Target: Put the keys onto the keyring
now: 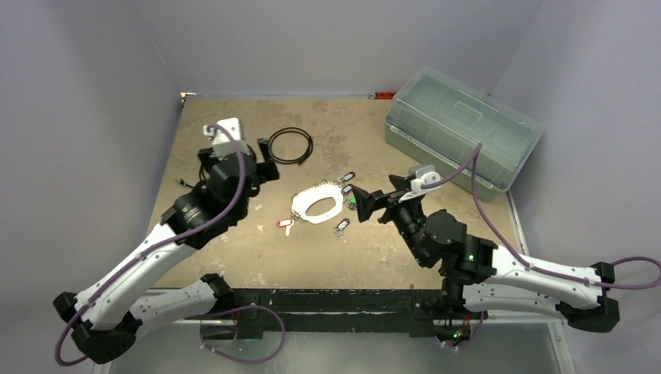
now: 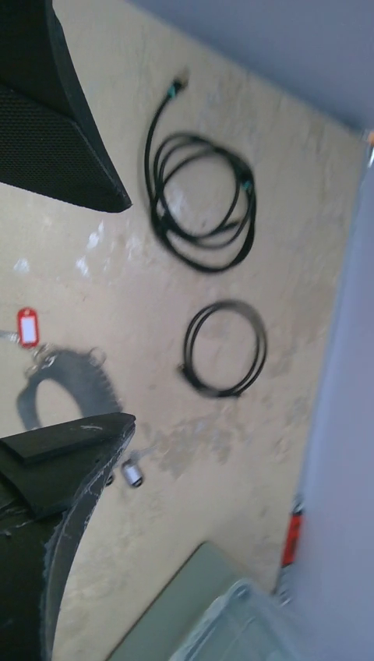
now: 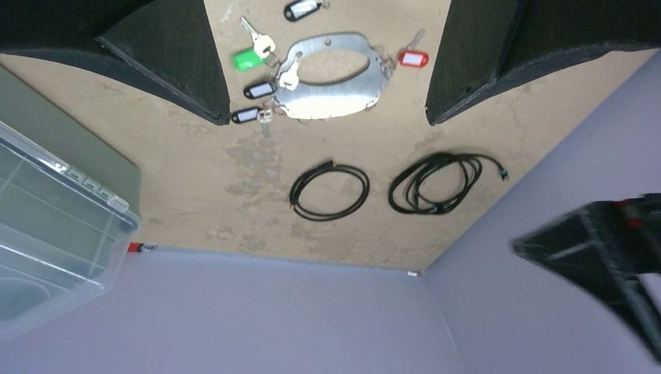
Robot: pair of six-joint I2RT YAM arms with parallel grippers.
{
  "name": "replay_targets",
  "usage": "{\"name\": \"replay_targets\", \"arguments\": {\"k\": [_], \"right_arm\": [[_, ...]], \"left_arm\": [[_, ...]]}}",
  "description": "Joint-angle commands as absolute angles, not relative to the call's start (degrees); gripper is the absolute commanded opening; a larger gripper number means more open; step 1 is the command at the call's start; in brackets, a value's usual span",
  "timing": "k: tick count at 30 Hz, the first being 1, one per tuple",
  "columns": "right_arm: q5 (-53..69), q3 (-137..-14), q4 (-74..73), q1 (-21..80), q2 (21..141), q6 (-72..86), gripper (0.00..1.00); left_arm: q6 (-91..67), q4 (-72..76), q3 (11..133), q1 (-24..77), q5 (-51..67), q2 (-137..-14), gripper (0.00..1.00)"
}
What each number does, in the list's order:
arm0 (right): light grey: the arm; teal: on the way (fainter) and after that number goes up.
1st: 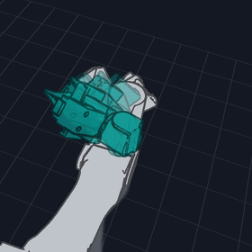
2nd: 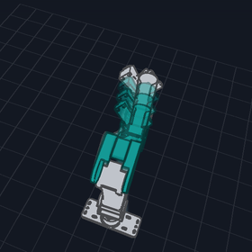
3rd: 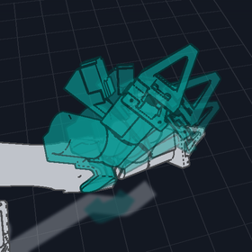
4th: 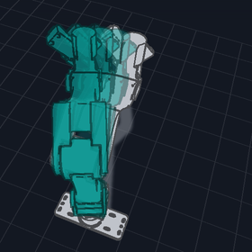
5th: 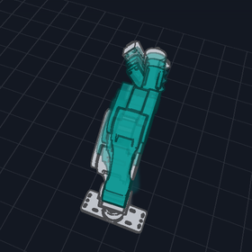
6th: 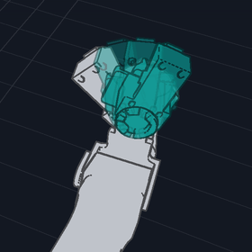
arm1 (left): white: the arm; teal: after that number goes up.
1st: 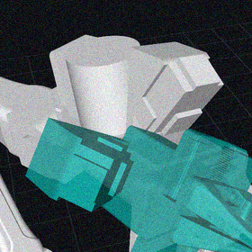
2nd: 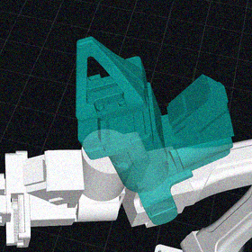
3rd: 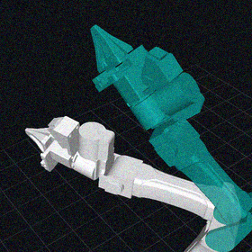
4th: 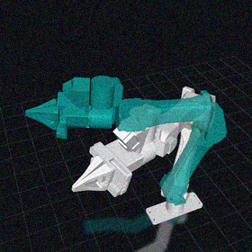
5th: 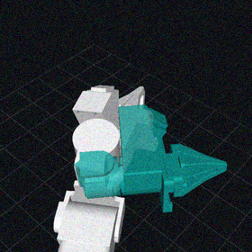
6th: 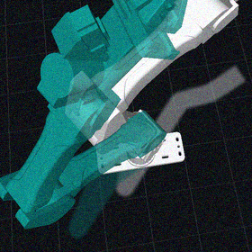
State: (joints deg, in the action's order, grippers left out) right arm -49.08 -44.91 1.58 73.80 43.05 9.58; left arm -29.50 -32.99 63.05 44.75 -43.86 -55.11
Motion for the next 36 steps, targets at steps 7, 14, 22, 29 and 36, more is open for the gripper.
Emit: {"name": "replay_targets", "arguments": {"k": [7,14,22,29,36], "right_arm": [[-49.8,-50.4,16.5,73.7,57.9,1.9,0.99],[-38.4,-53.0,20.8,73.7,71.2,1.0,0.99],[-26.0,-55.3,22.5,71.0,82.5,2.8,0.99],[-3.5,-64.8,14.4,59.8,89.6,13.0,0.99],[2.4,-55.4,23.9,59.2,85.9,12.7,0.99]], "left_arm": [[-16.3,-26.3,50.4,44.2,-55.5,-37.8,0.99],[-16.5,-27.7,50.6,43.2,-52.8,-38.5,0.99],[-17.7,-27.1,50.6,38.1,-50.2,-43.5,0.99],[-19.7,-25.1,49.5,35.5,-54.2,-48.4,0.99],[-19.7,-26.1,51.6,35.0,-47.4,-50.5,0.99]]}}
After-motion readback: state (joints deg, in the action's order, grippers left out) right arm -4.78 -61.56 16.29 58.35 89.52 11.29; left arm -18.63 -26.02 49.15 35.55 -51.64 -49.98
